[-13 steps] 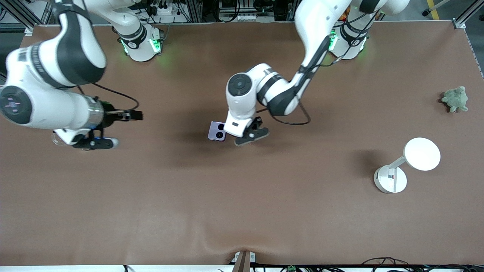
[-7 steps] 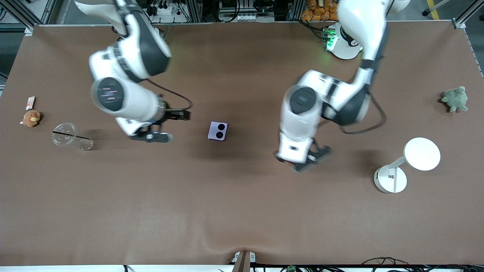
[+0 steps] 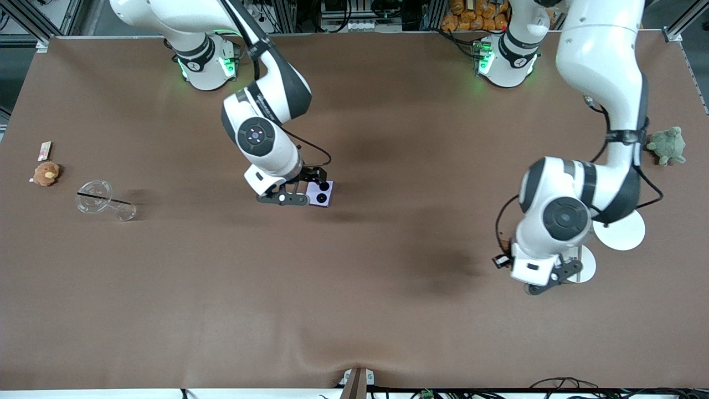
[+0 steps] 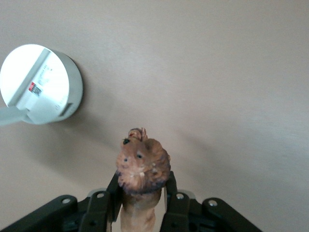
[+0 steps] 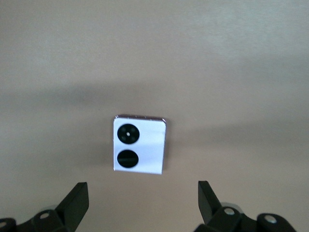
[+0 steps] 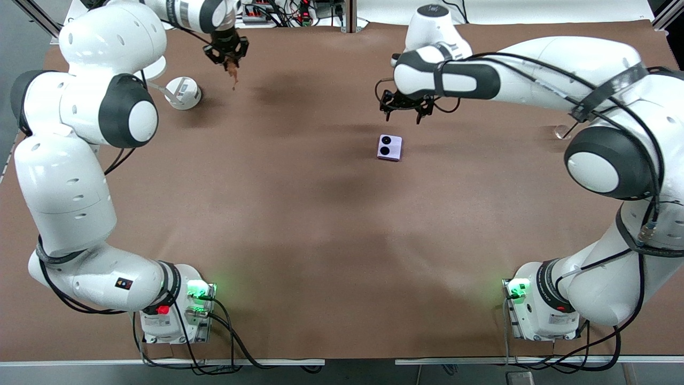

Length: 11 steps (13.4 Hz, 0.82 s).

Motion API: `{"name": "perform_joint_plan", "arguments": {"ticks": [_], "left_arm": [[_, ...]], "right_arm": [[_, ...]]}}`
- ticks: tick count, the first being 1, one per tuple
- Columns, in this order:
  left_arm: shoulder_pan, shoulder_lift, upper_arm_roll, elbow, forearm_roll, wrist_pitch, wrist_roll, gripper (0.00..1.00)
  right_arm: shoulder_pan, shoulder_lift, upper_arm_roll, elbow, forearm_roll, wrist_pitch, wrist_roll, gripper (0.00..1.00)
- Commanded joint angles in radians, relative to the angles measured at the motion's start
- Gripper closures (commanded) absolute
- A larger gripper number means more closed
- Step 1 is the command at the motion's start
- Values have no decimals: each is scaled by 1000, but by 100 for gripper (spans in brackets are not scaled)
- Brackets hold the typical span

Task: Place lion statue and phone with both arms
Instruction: 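Carry the lion toward the lamp while the right gripper grasps the phone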

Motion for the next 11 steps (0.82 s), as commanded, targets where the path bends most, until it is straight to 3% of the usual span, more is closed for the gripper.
{"name": "perform_joint_plan", "arguments": {"ticks": [1,7,11], "left_arm": [[5,40,-12,-5,23,-4,89,97],[10,68,-12,-63,23,-6,350,95],[8,71,-12,-100,23,-6,376,93]], "right_arm": [[42,65,-13,-1,14,84,6,0],[73,122,-12,-77,13,236,3,0],[85,135,-11,-79,13,265,9,0]]}}
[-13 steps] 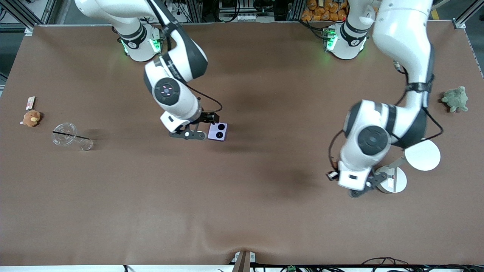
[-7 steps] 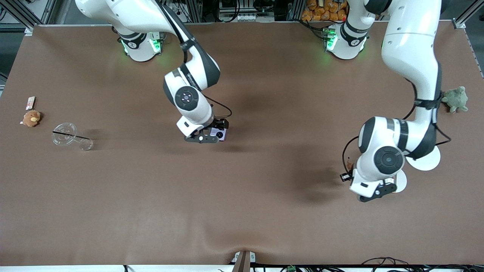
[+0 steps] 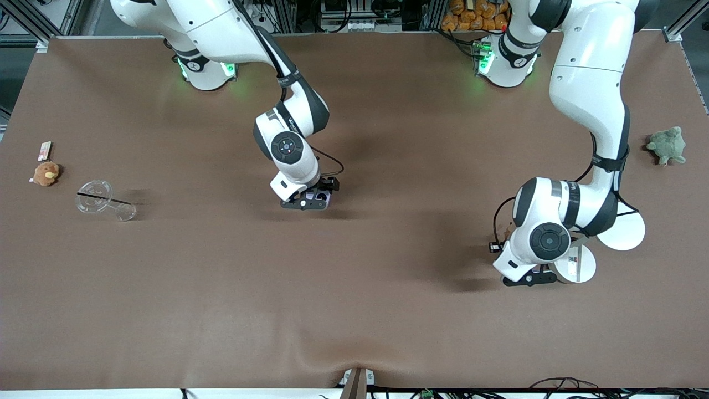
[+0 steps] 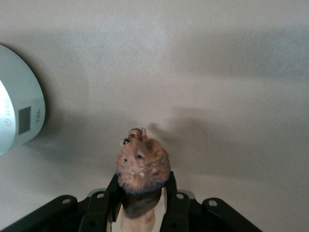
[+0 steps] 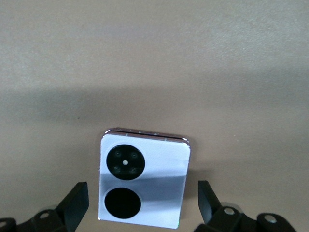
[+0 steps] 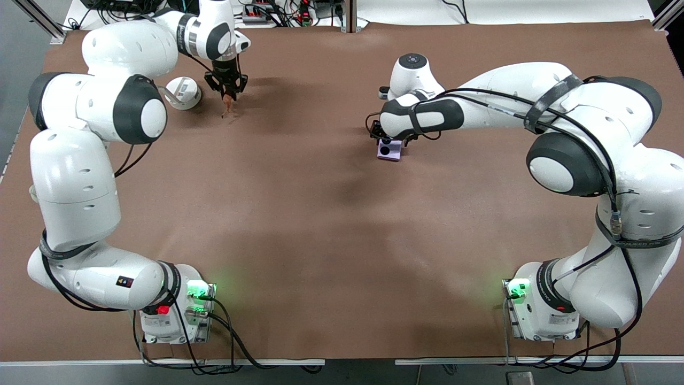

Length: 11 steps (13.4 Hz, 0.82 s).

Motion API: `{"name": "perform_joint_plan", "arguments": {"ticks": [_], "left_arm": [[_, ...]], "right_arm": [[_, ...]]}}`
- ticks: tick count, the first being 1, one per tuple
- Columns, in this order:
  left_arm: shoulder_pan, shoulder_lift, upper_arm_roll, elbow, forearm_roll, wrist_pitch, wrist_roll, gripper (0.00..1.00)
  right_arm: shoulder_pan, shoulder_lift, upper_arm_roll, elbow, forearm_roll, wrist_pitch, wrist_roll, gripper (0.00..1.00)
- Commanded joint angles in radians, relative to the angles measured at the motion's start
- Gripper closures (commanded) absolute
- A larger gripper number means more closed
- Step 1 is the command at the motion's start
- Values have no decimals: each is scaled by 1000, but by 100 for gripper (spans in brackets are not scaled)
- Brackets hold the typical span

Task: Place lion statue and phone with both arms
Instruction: 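Lower the lion beside the lamp base and open the left gripper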

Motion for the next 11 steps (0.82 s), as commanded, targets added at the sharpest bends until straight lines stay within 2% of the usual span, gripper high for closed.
{"name": "perform_joint_plan", "arguments": {"ticks": [1,2,4,8,11], "left_arm": [[-2,-18,-3,-26,22,-5,14,91],[-1,-18,-3,-26,22,-4,14,79],[-1,-18,-3,-26,22,-5,14,3],[2,-29,-3,-26,22,-7,16,0],[7,-84,-4,-24,19,-28,18,0]], "right_arm": [[18,-7,-11,-12,13,17,9,0],[19,3,-11,-12,13,20,9,0],[19,9,-13,-14,13,25,8,0],[19,19,-13,-15,13,37,8,0],[24,33,-11,-15,13,71,18,0]]}}
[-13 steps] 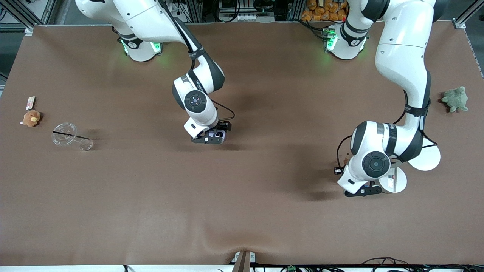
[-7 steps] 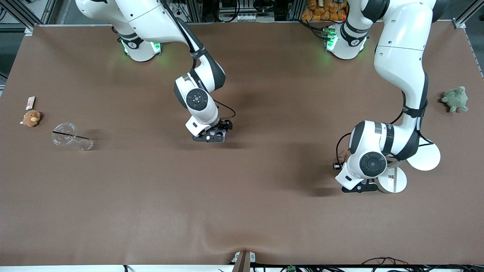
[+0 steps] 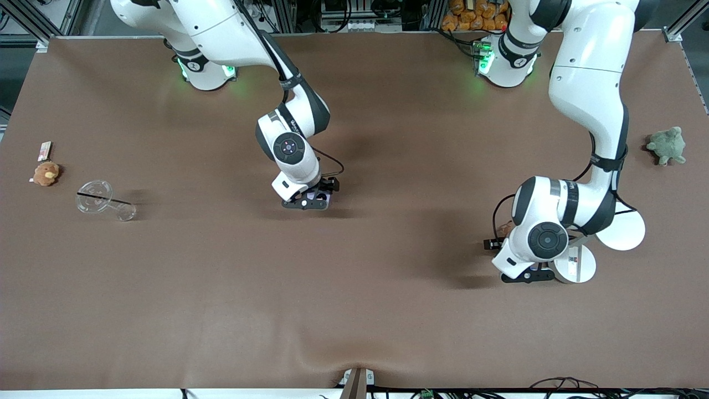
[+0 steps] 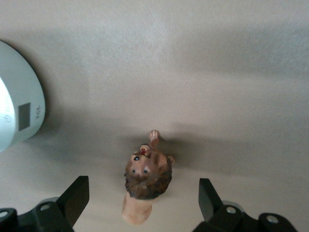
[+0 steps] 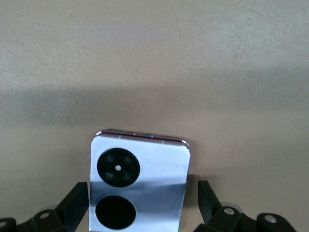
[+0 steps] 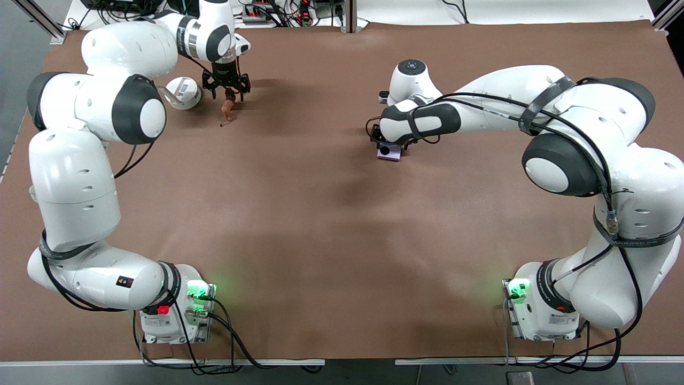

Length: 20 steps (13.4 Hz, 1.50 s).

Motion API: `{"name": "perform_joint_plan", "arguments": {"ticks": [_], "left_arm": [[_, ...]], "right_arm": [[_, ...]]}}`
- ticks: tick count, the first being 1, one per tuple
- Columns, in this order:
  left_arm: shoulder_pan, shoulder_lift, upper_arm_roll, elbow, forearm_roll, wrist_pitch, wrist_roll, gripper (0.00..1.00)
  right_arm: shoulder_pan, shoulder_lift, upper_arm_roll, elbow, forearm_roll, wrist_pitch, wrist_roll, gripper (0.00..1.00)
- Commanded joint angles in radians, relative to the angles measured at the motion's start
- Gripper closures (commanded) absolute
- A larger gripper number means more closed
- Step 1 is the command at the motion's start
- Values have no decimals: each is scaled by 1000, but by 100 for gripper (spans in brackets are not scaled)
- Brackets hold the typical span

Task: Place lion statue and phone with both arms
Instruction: 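Lower the lion beside the lamp base and open the left gripper, then raise the left gripper to rest while the right gripper carries the phone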

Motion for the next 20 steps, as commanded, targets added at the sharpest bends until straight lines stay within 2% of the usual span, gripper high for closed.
{"name": "perform_joint_plan", "arguments": {"ticks": [1,3,4,6,7,8,9,13,15,18,20], "left_arm": [[11,-93,-4,-16,11,-37,10,0],[52,-173,-20,-42,-3,-39,8,0],[80,-234,-27,-85,-41,-37,11,0],[140,-352,-49,-190,-88,-28,74,0],[166,-399,-52,-230,-90,-25,108,0],[169,-431,-53,-261,-89,-24,116,0],[168,-459,-53,-287,-82,-19,117,0],[171,-589,-53,-390,-75,-13,140,0],[172,-650,-53,-430,-75,-8,157,0],[201,-693,-52,-430,-75,-21,247,0],[223,-722,-47,-416,-75,-54,261,0]], "right_arm": [[24,7,-12,-5,13,28,30,0],[25,9,-12,-5,13,28,32,0],[25,9,-12,-5,13,27,30,12],[30,9,-12,-3,11,19,27,52],[28,7,-12,-2,11,13,26,82],[27,4,-12,3,11,-5,15,95],[18,-11,-14,6,10,-46,12,100],[-70,-96,-26,77,0,-304,-2,100],[-160,-129,-25,75,-1,-337,-93,100],[-316,-165,-26,72,-3,-399,-255,100],[-389,-175,-38,74,-33,-444,-279,100]]}}
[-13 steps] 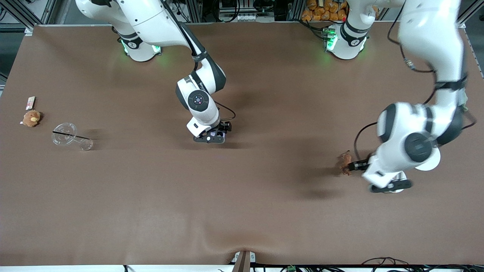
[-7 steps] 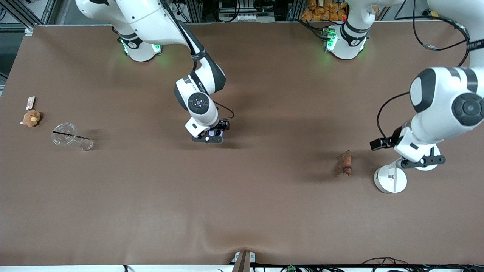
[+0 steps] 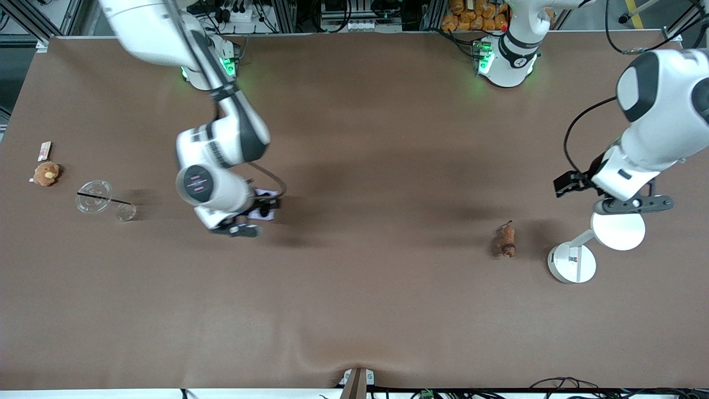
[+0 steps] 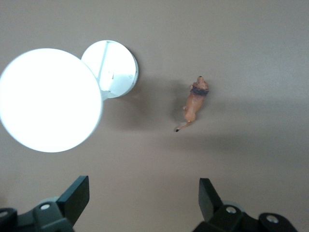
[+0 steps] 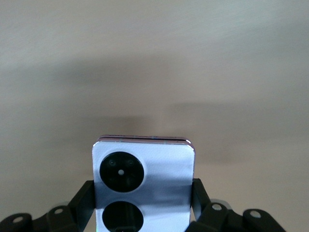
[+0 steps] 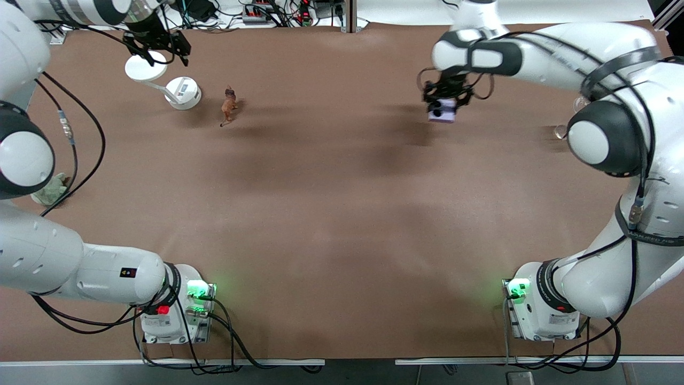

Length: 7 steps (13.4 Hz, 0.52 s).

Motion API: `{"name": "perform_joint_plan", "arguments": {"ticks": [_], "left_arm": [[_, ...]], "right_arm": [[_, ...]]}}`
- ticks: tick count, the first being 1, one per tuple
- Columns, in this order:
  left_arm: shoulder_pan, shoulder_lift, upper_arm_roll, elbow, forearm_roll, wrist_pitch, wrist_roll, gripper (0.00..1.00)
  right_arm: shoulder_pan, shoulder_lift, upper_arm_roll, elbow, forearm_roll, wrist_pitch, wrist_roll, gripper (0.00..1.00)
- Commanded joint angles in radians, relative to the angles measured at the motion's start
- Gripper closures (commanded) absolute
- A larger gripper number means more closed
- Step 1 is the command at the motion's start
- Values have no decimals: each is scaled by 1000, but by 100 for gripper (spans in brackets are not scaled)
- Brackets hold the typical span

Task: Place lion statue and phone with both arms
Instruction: 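Raise the left gripper to rest while the right gripper carries the phone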

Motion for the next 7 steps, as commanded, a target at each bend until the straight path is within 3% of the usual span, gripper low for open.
{"name": "perform_joint_plan", "arguments": {"ticks": [1,4,7], "left_arm": [[33,-65,-5,-4,-2,-51,47,0],[26,-62,-7,114,-2,-222,106,0],[24,-63,-9,209,0,-343,115,0]], "right_arm": [[-79,-37,9,-19,-66,-36,-24,100],[-164,-37,9,-54,-151,-36,-98,100],[-264,-49,11,-97,-154,-30,-219,100]]}}
